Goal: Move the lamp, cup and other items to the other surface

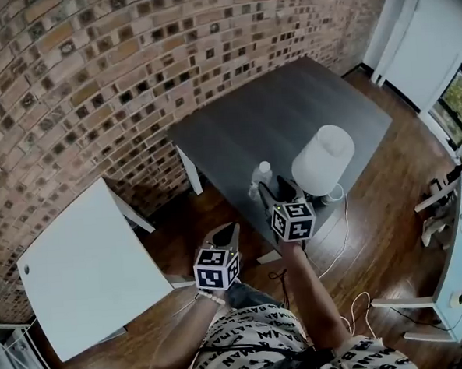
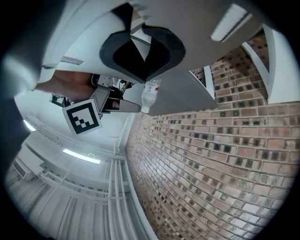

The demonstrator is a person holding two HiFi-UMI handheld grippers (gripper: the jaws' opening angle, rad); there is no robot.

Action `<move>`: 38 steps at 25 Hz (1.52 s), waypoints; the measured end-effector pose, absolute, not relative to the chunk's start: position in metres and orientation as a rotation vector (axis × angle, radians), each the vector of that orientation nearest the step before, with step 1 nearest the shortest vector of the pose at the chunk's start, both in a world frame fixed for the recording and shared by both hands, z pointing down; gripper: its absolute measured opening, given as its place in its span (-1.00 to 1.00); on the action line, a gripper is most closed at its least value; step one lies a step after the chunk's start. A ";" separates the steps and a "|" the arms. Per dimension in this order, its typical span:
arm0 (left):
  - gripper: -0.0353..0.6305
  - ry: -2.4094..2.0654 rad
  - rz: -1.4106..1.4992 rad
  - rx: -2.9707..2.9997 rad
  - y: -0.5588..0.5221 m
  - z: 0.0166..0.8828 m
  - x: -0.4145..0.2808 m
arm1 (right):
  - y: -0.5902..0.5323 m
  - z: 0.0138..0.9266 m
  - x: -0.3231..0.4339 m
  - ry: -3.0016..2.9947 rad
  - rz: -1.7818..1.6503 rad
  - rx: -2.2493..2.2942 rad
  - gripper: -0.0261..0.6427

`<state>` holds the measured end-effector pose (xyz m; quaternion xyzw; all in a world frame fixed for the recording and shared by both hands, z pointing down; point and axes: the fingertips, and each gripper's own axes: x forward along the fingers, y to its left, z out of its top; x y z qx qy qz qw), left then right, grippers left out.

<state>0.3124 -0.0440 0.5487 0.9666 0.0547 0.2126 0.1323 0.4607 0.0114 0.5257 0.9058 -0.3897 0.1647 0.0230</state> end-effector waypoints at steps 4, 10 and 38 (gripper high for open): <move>-0.89 0.153 0.623 2.793 -0.059 0.552 0.337 | -0.004 0.532 0.489 -1.172 0.519 2.756 -0.17; -0.89 0.145 0.641 2.771 -0.071 0.559 0.361 | -0.016 0.540 0.509 -1.167 0.531 2.723 -0.17; -0.89 -0.304 0.583 2.698 -0.140 0.573 0.258 | -0.071 0.499 0.449 -1.488 0.370 2.509 -0.46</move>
